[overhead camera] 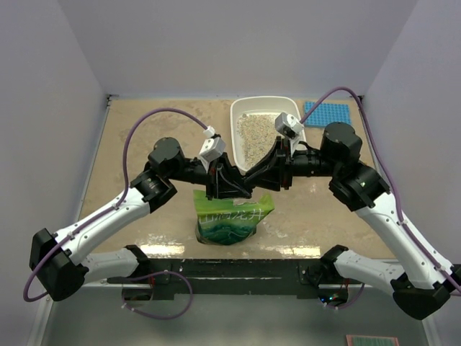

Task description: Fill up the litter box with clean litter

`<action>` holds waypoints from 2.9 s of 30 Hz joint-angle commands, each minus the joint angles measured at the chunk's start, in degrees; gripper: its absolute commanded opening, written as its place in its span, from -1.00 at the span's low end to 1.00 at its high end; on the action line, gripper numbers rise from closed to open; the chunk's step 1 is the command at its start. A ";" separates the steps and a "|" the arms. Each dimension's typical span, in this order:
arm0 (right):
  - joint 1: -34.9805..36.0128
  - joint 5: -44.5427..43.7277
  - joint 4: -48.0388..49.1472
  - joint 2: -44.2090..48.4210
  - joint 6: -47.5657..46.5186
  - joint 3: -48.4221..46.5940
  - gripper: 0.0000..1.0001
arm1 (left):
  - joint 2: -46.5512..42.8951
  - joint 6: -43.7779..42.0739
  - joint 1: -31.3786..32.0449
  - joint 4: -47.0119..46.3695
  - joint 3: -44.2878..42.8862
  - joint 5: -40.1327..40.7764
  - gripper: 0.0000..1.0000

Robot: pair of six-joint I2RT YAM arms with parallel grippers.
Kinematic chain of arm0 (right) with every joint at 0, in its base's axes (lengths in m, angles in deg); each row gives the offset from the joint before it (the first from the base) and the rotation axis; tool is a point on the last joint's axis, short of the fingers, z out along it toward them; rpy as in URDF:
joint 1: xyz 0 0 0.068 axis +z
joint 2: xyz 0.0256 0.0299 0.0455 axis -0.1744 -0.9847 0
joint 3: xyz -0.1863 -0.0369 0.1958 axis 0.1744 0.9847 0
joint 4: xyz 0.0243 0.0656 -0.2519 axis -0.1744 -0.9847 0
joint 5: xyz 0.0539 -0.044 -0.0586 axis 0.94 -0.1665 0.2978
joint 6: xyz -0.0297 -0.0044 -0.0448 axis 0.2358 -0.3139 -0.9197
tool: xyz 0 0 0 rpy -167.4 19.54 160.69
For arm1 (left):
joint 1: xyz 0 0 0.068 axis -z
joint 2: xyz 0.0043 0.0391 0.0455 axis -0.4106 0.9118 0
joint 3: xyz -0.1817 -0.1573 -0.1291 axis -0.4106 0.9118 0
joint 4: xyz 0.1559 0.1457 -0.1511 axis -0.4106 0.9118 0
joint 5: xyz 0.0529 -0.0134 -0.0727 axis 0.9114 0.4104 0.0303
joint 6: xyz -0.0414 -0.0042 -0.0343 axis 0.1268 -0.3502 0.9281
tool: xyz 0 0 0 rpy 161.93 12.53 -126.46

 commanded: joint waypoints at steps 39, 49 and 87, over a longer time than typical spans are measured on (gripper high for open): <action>0.79 -15.99 -20.80 3.53 -11.57 -6.00 -1.00 | -10.50 -29.92 0.24 41.03 6.64 25.80 0.87; 0.79 -12.57 -18.34 1.51 -11.66 -2.92 -1.00 | -9.71 -33.79 0.24 45.95 7.70 27.56 0.17; 1.58 9.06 7.68 -1.12 -39.25 16.60 -1.00 | -13.57 -32.12 0.24 42.79 9.54 28.79 -1.00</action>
